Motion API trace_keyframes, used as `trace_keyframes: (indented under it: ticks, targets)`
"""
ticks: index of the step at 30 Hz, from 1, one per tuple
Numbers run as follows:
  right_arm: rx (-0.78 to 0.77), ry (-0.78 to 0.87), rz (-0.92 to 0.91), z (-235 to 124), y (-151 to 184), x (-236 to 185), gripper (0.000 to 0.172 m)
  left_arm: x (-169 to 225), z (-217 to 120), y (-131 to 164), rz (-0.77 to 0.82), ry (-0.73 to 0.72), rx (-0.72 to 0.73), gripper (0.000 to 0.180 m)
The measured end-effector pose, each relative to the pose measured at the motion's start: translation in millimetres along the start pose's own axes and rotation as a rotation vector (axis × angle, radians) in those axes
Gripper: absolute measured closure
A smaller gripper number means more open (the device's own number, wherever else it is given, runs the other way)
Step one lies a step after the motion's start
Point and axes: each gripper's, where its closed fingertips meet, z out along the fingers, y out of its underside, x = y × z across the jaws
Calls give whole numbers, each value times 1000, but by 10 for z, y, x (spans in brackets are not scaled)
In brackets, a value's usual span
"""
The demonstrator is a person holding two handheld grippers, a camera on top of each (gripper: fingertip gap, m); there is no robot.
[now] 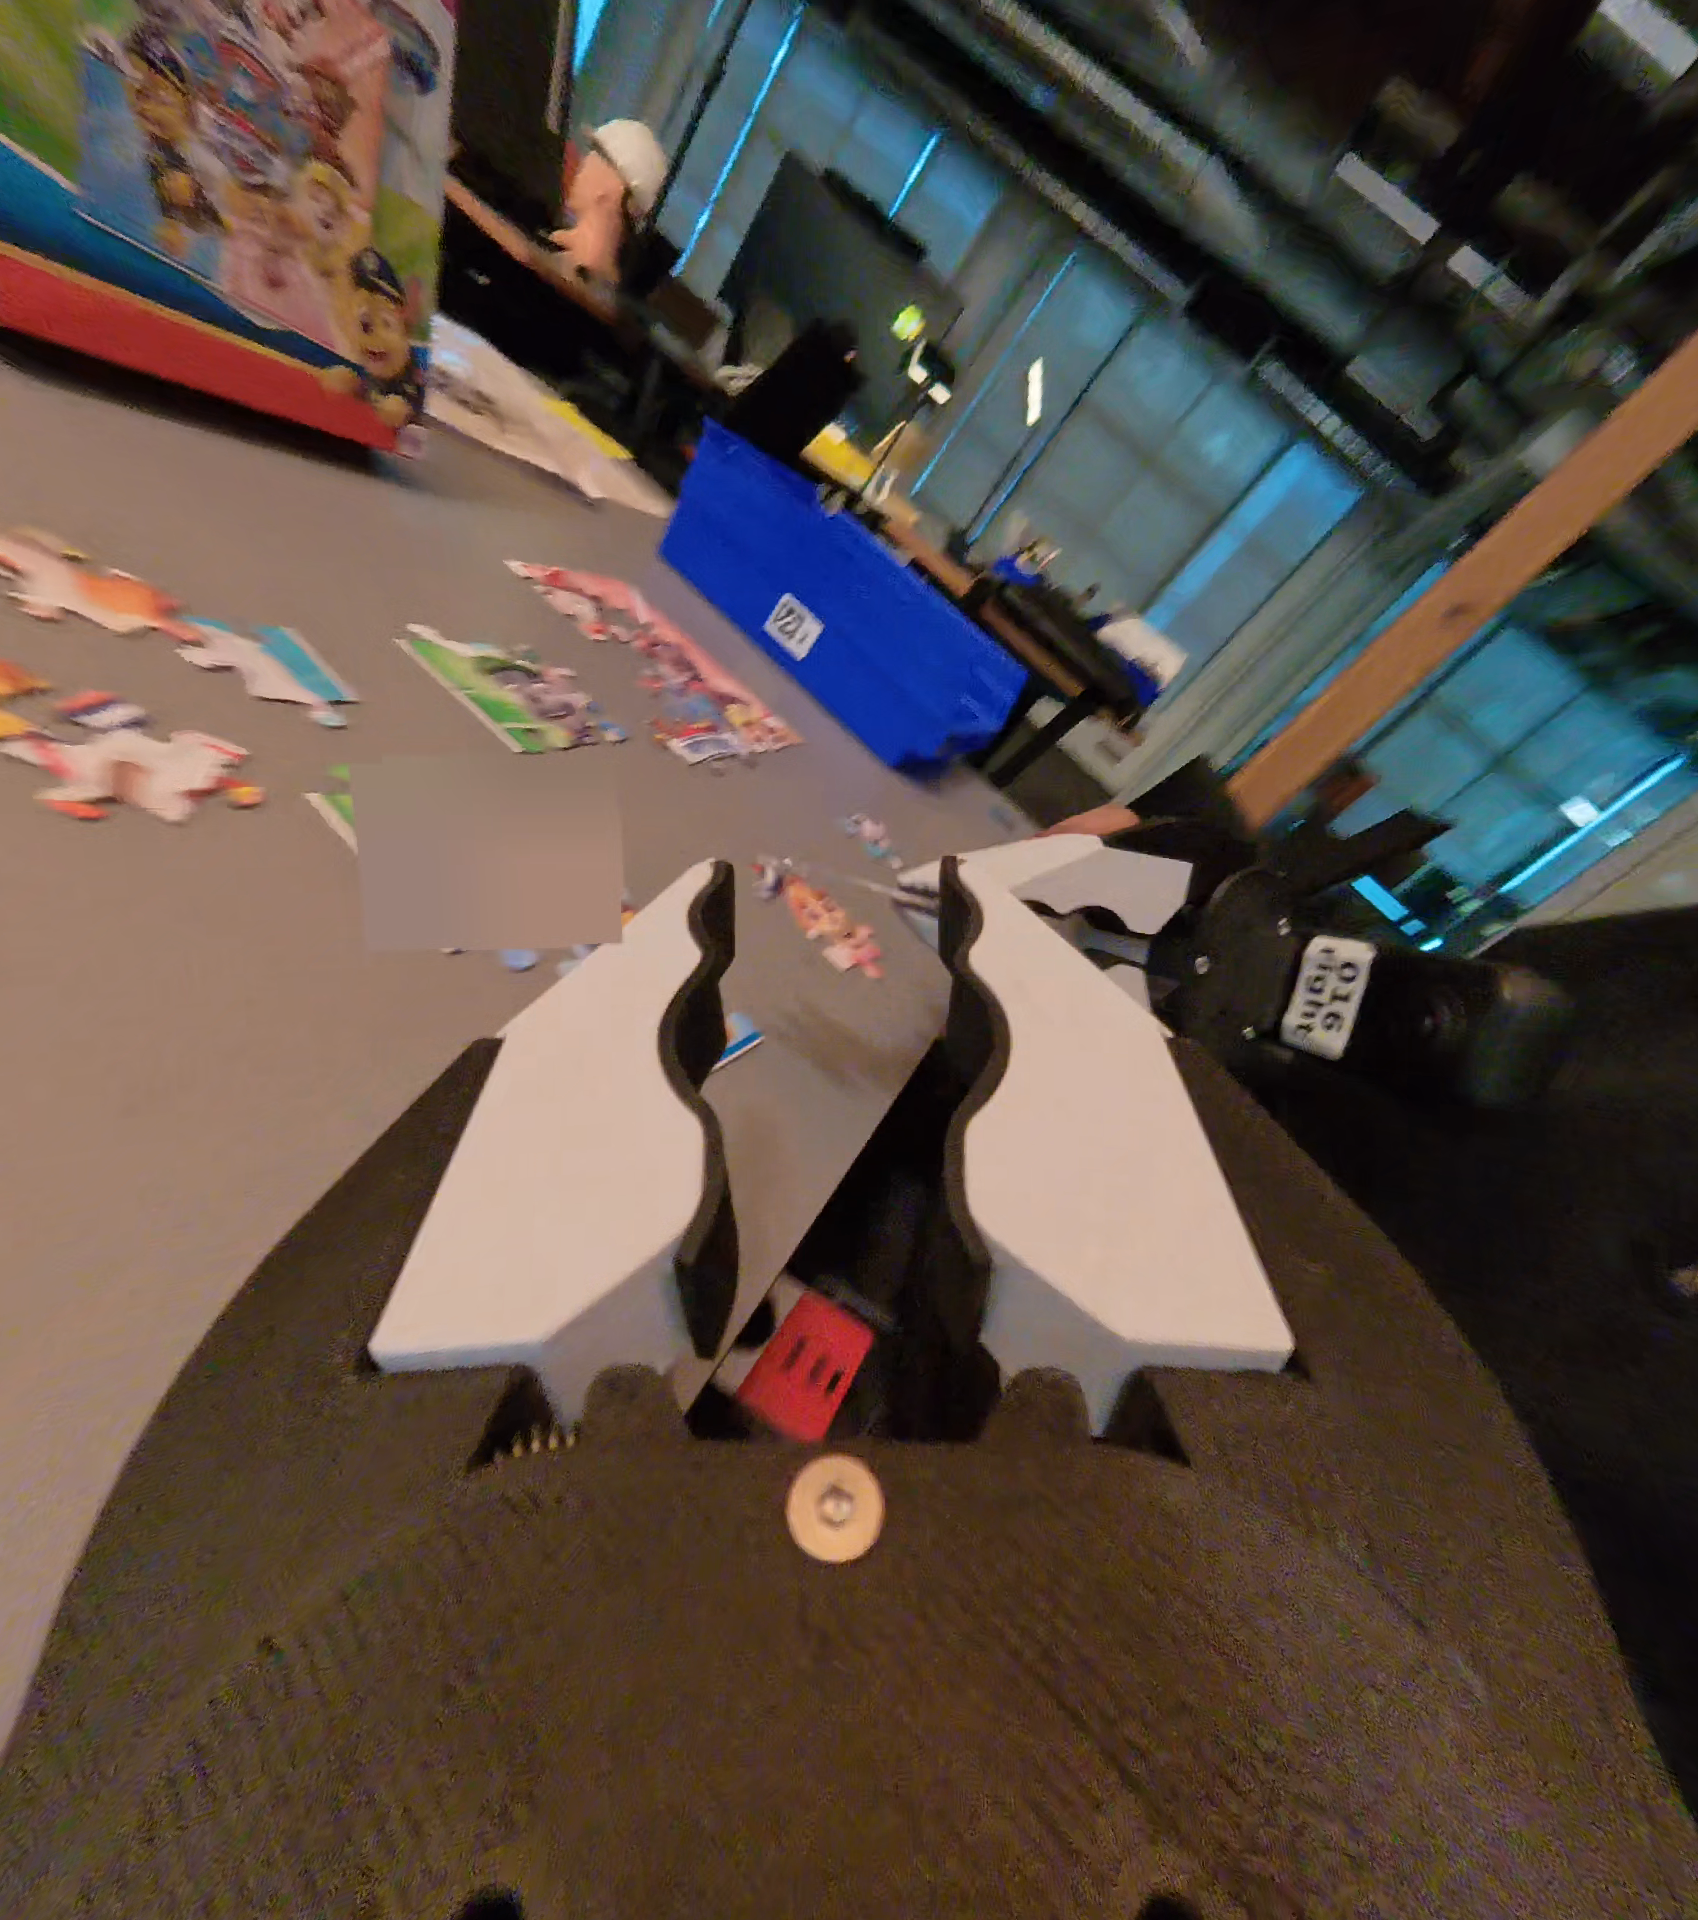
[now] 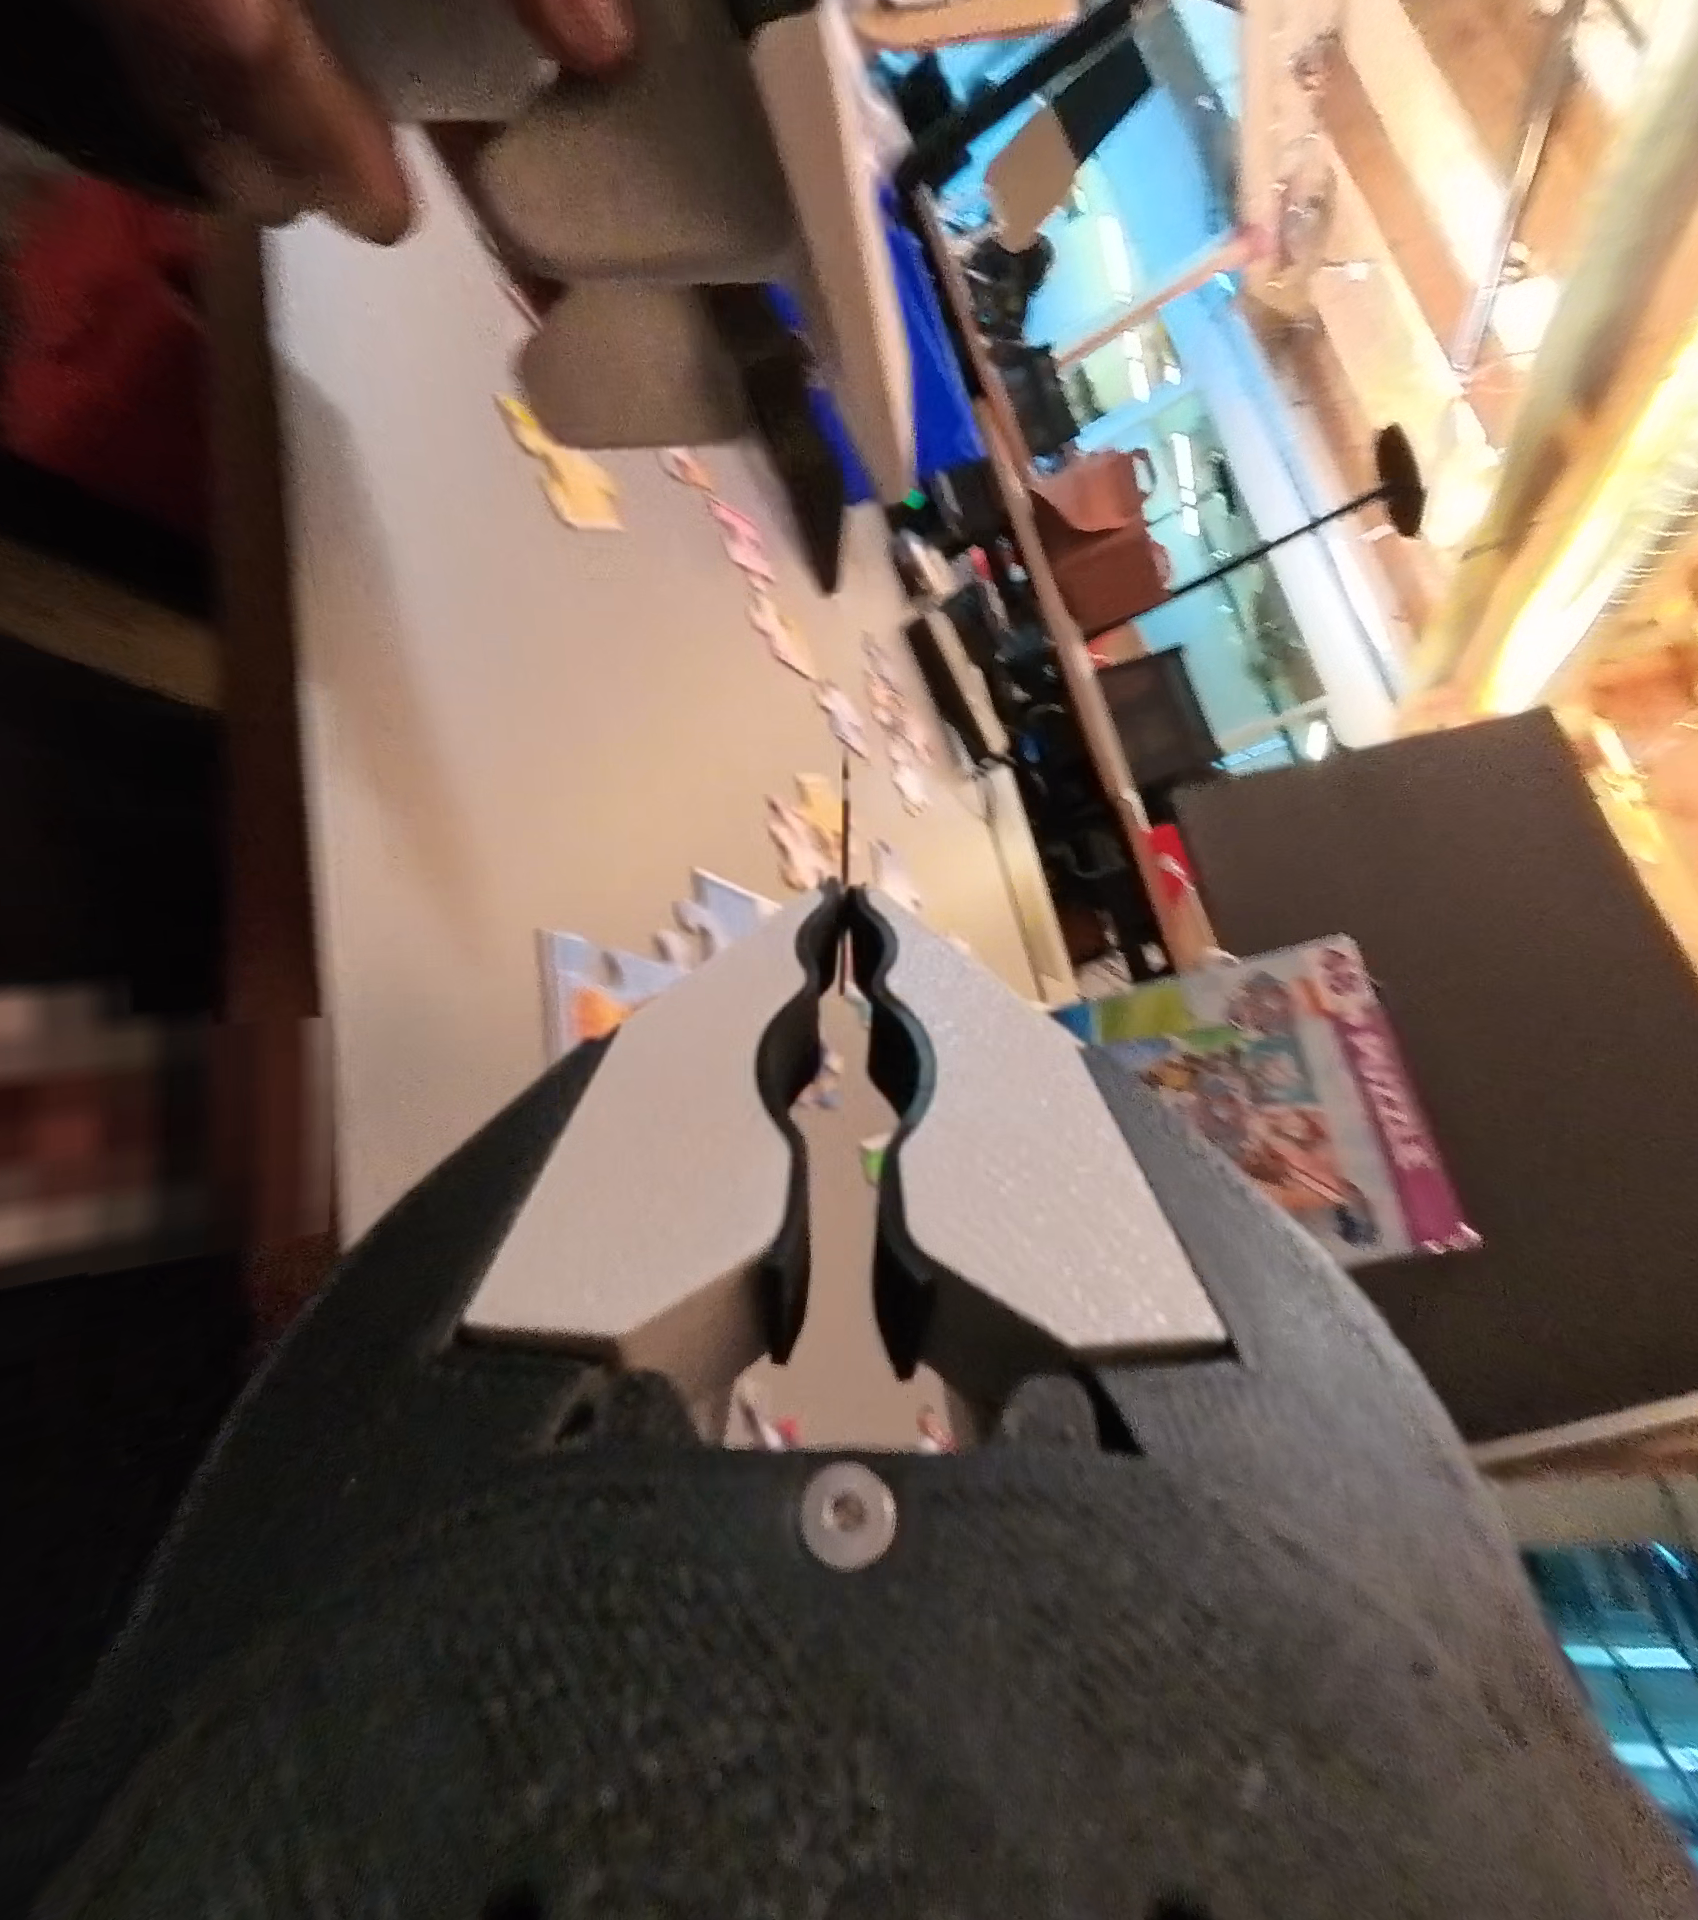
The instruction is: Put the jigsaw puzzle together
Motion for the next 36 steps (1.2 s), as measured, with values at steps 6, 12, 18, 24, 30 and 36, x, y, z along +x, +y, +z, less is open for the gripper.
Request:
trace_keyframes:
  ticks: [6,12,18,24,30,36]
  targets:
    - [-77,97,88,-193,525,507,172,38,570,166,-186,108,-11,141]
    - [-301,174,-116,-269,1173,789,172,-2,1018,119,-212,116,-49,141]
    - [-490,11,-156,-62,1923,892,172,-412,1524,-14,198,-173,-309,141]
    - [-623,-167,-214,274,2286,700,172,-985,2125,-193,478,-325,-530,142]
    - [-645,-215,-195,385,2322,579,172,-1304,2306,-93,426,-339,-571,150]
    - [-647,-290,-131,368,2300,453,158,-1408,2228,1,439,-353,-600,156]
